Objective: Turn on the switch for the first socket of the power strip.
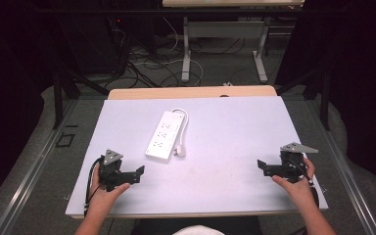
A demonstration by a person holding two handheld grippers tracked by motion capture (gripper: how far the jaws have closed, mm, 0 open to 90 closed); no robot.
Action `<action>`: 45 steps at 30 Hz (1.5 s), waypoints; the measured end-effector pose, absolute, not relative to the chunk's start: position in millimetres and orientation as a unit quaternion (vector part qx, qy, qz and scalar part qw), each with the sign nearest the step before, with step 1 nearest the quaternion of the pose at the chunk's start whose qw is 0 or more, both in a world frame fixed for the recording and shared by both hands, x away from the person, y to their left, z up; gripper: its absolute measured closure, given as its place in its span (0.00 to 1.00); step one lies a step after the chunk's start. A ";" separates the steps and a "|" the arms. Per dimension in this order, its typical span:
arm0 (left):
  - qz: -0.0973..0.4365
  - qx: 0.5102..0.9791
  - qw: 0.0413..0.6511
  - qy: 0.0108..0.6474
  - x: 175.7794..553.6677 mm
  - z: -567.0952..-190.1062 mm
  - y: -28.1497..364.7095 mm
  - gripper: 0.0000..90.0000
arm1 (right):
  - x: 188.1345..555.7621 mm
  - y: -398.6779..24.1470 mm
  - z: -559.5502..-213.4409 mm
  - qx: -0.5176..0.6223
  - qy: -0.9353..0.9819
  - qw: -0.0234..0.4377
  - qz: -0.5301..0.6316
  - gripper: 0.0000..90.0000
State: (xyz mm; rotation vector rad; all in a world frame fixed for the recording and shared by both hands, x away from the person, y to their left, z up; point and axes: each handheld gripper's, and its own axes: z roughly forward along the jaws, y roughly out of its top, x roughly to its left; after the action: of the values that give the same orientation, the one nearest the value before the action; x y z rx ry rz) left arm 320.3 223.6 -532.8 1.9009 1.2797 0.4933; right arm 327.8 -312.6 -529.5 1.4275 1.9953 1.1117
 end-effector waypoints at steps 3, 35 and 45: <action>0.195 0.743 0.392 0.506 319.1 -531.3 225.6 0.01 | 324.2 -305.8 -526.9 0.511 0.724 0.228 0.404 0.00; 0.193 0.750 0.377 0.508 320.1 -515.6 217.2 0.08 | 322.8 -298.7 -530.8 0.495 0.729 0.233 0.412 0.03; 0.202 0.770 0.361 0.486 326.9 -503.6 210.2 0.17 | 320.4 -297.9 -534.4 0.498 0.727 0.233 0.411 0.04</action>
State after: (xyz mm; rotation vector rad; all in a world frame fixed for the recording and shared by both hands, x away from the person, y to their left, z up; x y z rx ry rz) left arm 326.9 210.2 -503.6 1.9832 1.2531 0.5198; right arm 320.4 -297.9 -534.4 1.3683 1.9986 1.1283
